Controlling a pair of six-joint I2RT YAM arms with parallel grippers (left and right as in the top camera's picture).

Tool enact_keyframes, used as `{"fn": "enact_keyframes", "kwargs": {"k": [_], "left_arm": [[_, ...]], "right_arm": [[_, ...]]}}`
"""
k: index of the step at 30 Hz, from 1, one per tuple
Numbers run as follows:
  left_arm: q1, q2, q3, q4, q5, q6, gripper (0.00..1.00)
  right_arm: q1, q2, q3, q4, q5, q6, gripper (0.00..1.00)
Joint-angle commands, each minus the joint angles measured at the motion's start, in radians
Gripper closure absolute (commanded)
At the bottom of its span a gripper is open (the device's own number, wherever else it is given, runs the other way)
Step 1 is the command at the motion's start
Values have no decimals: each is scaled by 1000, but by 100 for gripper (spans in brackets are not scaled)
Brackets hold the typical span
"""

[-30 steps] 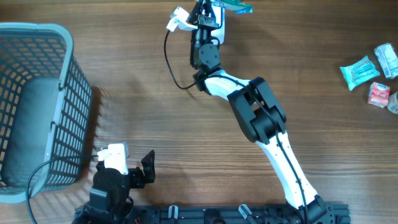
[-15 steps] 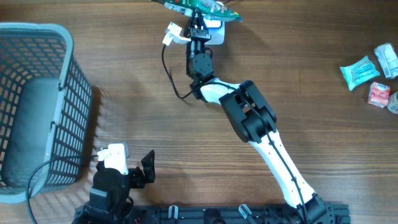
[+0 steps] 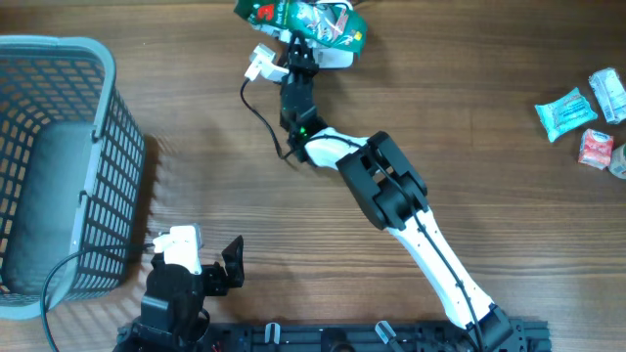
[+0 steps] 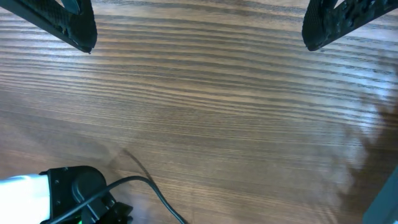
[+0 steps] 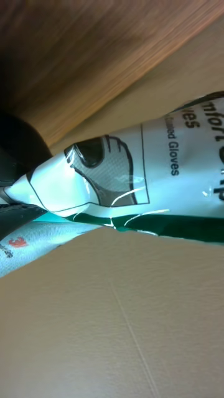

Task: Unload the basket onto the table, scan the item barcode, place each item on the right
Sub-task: 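Hold the green pouch's barcode under the scanner with the right gripper, then carry the green pouch to the table's right edge and release it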

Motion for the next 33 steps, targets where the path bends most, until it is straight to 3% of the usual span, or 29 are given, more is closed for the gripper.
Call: {"fn": "enact_keyframes", "kwargs": {"k": [1, 6, 10, 13, 18, 23, 28, 31, 33], "left_arm": [[-4, -8, 0, 3, 1, -8, 0], [-4, -8, 0, 3, 1, -8, 0], [-4, -8, 0, 3, 1, -8, 0], [-4, -8, 0, 3, 1, -8, 0], [-4, -8, 0, 3, 1, -8, 0], [-4, -8, 0, 3, 1, -8, 0], [-4, -8, 0, 3, 1, -8, 0], [-4, -8, 0, 3, 1, -8, 0], [-4, -8, 0, 3, 1, -8, 0]], "right_arm": [[9, 21, 6, -26, 48, 37, 95], [11, -5, 5, -196, 63, 47, 95], [10, -158, -10, -424, 73, 188, 95], [10, -331, -13, -697, 72, 402, 95], [-1, -710, -13, -1282, -59, 926, 95], [-46, -881, -13, -1492, -147, 1165, 95], [-205, -957, -13, -1602, -150, 1297, 96], [-388, -953, -14, -1738, -129, 1442, 95], [-583, -927, -14, -1863, -172, 1548, 95]]}}
